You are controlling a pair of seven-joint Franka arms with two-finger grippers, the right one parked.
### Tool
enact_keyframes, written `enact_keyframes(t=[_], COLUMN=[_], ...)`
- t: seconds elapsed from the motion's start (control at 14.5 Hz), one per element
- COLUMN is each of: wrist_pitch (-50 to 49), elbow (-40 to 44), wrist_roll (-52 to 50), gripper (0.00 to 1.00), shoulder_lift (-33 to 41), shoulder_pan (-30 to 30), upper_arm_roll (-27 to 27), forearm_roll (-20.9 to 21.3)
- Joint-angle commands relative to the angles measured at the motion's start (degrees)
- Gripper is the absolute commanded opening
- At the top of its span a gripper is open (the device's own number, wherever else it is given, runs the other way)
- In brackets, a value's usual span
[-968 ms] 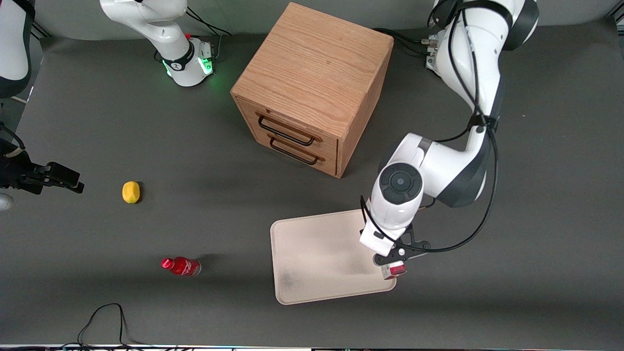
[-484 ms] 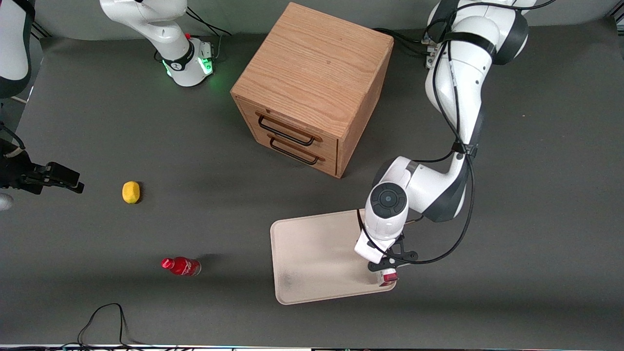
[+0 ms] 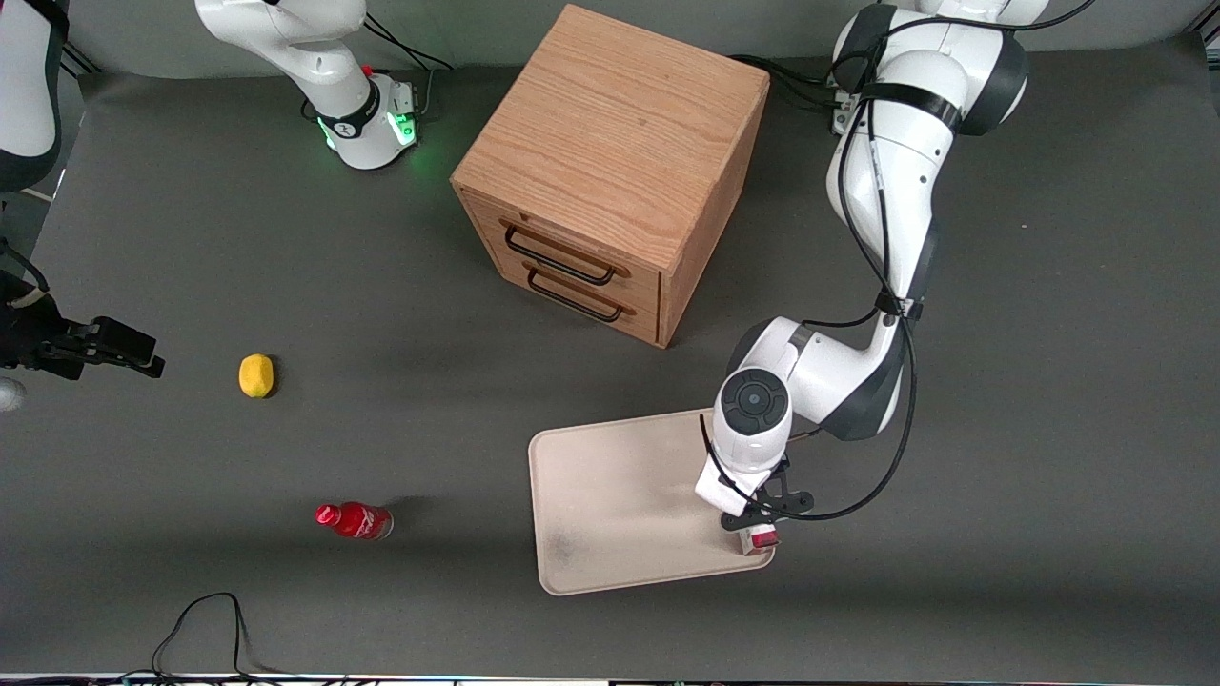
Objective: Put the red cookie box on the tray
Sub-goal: 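Move the held box over the white tray and lower it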
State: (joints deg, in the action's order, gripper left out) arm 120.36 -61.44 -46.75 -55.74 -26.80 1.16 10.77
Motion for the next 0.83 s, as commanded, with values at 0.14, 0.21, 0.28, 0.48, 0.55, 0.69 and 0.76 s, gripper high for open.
enact_keyframes(t=[0.14, 0.21, 0.28, 0.48, 0.55, 0.69, 0.76], wrist_pitch=[0.7, 0.6, 0.6, 0.1, -0.6, -3.7, -6.5], elbow=[-0.6, -0.6, -0.6, -0.3, 0.0, 0.5, 1.1], wrist_roll=[-1.5, -1.6, -1.7, -2.1, -2.1, -2.1, -1.9], gripper=[1.0, 1.0, 1.0, 1.0, 1.0, 1.0, 1.0], shoulder_lift=[1.1, 1.1, 1.2, 1.8, 2.7, 4.8, 6.7], shoulder_pan=[-0.3, -0.3, -0.3, -0.2, -0.1, 0.1, 0.2], upper_arm_roll=[0.0, 0.0, 0.0, 0.1, 0.1, 0.2, 0.2], forearm_roll=[4.6, 5.1, 5.1, 4.3, 4.1, 3.7, 3.7])
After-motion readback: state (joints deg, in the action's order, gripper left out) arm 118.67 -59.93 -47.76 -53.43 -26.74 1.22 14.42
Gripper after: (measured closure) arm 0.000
